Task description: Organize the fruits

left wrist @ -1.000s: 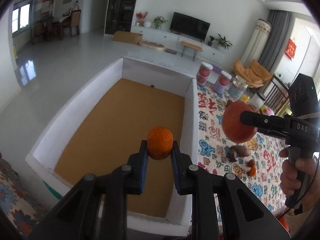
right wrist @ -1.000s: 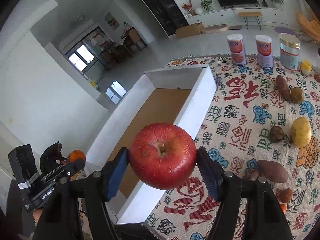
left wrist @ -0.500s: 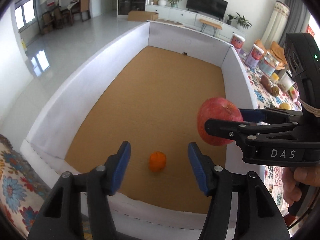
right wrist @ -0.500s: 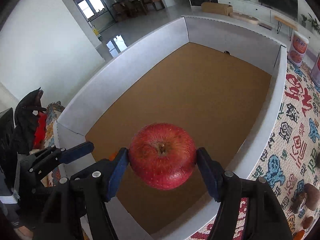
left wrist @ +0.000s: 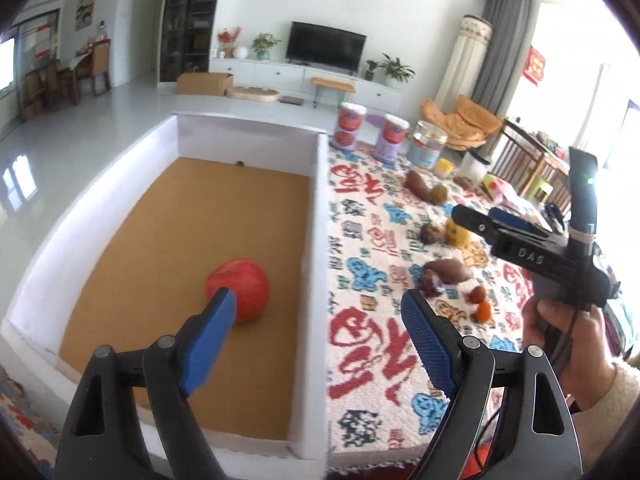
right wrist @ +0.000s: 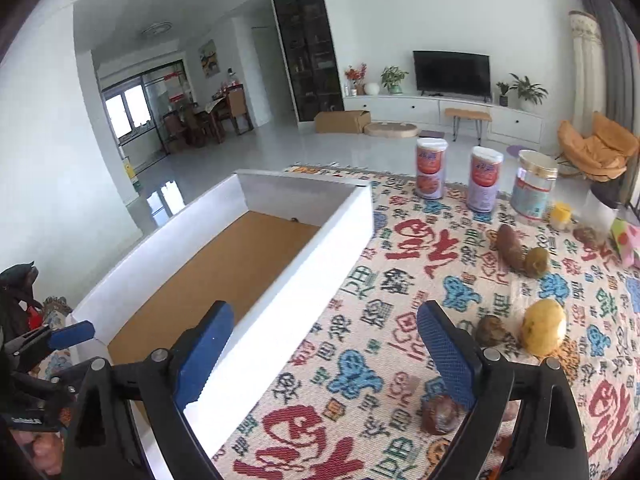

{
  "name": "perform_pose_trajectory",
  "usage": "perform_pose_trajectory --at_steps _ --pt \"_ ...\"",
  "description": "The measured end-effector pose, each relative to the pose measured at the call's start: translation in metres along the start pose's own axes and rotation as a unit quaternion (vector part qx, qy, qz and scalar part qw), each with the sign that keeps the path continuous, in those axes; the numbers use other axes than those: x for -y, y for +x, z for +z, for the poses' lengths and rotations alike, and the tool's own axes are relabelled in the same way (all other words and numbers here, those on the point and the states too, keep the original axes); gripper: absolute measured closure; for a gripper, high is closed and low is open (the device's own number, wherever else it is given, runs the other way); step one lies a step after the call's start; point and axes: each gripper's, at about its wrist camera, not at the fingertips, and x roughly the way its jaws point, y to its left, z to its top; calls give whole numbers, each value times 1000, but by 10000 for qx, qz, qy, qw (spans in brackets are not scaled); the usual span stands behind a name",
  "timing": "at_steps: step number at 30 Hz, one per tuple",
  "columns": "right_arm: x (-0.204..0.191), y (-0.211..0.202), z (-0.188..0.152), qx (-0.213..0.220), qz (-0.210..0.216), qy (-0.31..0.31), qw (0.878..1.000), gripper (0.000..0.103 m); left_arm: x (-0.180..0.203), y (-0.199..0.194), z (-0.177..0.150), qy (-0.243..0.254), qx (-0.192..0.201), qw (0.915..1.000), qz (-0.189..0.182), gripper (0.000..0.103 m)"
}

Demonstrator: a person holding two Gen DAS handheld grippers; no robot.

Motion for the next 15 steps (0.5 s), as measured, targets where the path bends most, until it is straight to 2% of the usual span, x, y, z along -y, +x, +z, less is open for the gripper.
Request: perform_pose_trajectory --at_steps 2,3,5,7,9,11,15 --pt "51 -19 -34 77 -723 317 9969 9 39 15 -7 348 -196 9982 -437 13" --pt "74 -26 -52 55 -1081 457 9931 9 57 24 -13 506 -311 9968 -542 13" --pt "129 -35 -81 -239 -1829 772 9798 9 87 50 -26 748 -467 9942 -619 13" --pt "176 -53 -108 -345 -2287 1236 9650 9 109 82 -38 907 -655 9923 -535 13" --pt "210 -73 -133 -352 -2569 1680 9511 9 121 115 -47 913 -825 9917 -376 13" --pt "235 -84 -147 -490 -2681 1922 9427 9 127 142 -53 866 -893 9921 -171 13" --pt "265 -71 -154 -903 -2682 1835 9414 4 128 179 -49 870 -789 9923 391 13"
